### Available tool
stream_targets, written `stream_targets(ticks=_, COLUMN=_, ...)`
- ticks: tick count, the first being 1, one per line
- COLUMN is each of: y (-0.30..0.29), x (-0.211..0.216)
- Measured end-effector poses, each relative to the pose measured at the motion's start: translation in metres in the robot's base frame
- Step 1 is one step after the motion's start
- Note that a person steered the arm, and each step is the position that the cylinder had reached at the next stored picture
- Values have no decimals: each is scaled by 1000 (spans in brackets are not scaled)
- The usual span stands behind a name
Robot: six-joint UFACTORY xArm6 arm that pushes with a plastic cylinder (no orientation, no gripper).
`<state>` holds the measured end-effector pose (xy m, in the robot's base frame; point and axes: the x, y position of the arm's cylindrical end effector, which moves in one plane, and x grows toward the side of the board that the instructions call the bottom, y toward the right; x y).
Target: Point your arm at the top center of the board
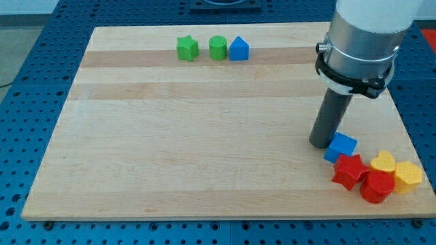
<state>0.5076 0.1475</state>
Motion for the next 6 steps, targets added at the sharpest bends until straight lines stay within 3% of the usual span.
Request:
stream_targets(ticks=1, y=-53, x=-4)
stream_targets(ticks=3, y=-150, x=-102)
stream_targets(ticks=4, y=-186, x=-102)
stream_targets(ticks=5, y=-270, x=-113)
stream_targets(ticks=6, y=-318, x=-188)
